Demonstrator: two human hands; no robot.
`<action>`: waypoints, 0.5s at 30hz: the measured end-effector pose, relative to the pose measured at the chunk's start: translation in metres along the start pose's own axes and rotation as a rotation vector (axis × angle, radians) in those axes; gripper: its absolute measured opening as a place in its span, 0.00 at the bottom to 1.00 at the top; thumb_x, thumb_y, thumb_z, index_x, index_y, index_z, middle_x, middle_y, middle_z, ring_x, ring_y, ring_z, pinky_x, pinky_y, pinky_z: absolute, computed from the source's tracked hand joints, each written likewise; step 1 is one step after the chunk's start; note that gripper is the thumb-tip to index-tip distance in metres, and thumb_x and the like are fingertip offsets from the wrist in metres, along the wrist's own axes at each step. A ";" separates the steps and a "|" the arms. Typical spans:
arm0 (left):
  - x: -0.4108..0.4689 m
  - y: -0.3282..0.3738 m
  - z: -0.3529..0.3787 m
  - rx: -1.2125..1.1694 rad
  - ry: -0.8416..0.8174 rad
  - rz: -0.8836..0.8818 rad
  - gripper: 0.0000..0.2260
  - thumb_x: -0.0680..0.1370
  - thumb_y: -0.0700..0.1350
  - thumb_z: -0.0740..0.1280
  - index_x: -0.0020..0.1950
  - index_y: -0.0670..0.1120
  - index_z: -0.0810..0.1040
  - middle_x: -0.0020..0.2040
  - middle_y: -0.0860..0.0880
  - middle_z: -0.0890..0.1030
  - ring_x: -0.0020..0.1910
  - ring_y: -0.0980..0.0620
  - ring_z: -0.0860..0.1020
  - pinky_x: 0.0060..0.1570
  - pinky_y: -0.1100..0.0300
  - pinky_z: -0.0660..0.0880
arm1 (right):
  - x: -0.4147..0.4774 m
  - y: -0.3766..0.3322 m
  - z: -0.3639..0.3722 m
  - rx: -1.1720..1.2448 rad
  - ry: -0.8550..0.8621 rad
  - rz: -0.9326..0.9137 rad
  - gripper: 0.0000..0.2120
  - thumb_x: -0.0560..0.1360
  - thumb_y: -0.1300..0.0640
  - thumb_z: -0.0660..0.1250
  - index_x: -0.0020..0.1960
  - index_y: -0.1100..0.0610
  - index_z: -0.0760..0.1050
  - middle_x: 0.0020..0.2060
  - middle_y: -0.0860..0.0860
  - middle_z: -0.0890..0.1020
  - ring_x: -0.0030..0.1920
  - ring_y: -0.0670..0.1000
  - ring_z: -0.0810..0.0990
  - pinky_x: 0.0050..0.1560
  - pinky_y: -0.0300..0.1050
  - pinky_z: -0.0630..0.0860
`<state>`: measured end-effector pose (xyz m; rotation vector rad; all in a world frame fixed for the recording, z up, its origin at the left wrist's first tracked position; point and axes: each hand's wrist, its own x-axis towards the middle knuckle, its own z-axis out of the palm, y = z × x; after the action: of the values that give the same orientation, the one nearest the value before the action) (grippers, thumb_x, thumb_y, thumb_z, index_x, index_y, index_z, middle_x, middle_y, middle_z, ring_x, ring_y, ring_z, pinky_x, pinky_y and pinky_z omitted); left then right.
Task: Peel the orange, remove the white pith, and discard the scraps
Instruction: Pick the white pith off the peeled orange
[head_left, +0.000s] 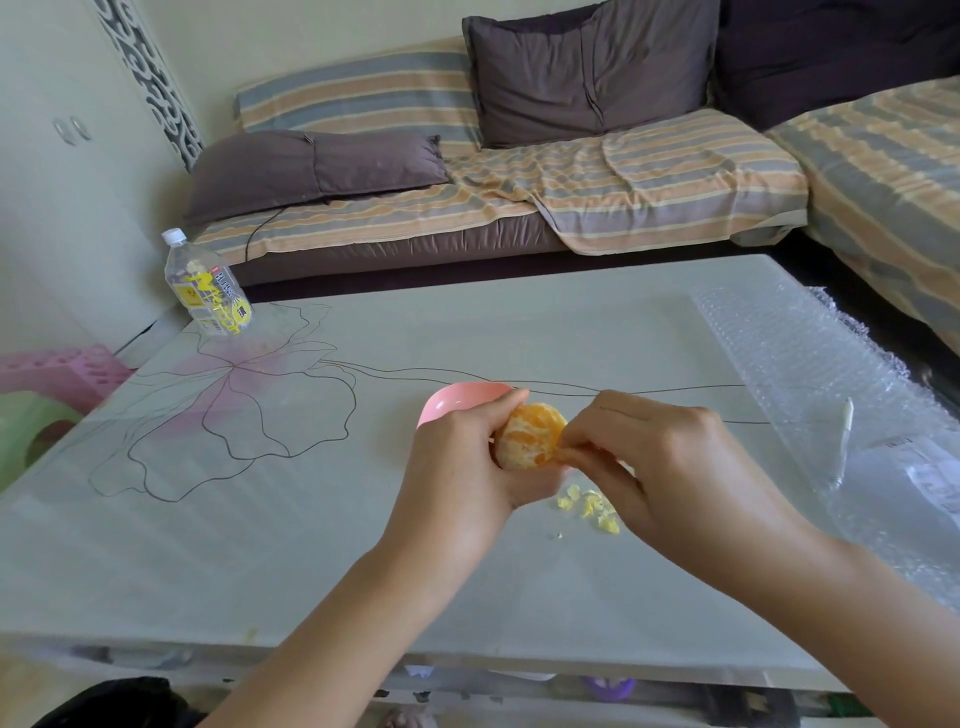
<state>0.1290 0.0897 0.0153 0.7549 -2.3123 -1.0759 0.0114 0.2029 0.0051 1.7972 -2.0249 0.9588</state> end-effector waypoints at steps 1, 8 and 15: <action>0.001 0.000 0.000 0.001 0.003 0.013 0.20 0.66 0.48 0.78 0.57 0.53 0.81 0.37 0.54 0.80 0.37 0.61 0.77 0.37 0.76 0.69 | 0.000 0.002 0.000 0.042 0.019 0.028 0.08 0.74 0.56 0.63 0.39 0.55 0.78 0.32 0.48 0.77 0.29 0.50 0.74 0.28 0.46 0.73; 0.003 -0.003 0.003 -0.127 -0.133 -0.009 0.29 0.65 0.40 0.79 0.65 0.49 0.76 0.48 0.57 0.80 0.39 0.65 0.78 0.40 0.75 0.71 | -0.004 -0.005 0.001 0.153 0.100 0.160 0.09 0.71 0.51 0.68 0.48 0.53 0.82 0.39 0.46 0.80 0.35 0.46 0.79 0.36 0.42 0.76; 0.001 -0.002 0.008 -0.068 -0.040 0.051 0.27 0.67 0.40 0.78 0.64 0.55 0.76 0.46 0.60 0.79 0.39 0.66 0.79 0.42 0.74 0.74 | -0.004 -0.006 -0.001 -0.126 0.079 0.095 0.10 0.66 0.66 0.73 0.46 0.58 0.81 0.34 0.52 0.78 0.27 0.54 0.75 0.24 0.45 0.74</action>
<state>0.1236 0.0922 0.0090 0.6508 -2.3030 -1.1500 0.0173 0.2063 0.0054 1.5875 -2.0877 0.8923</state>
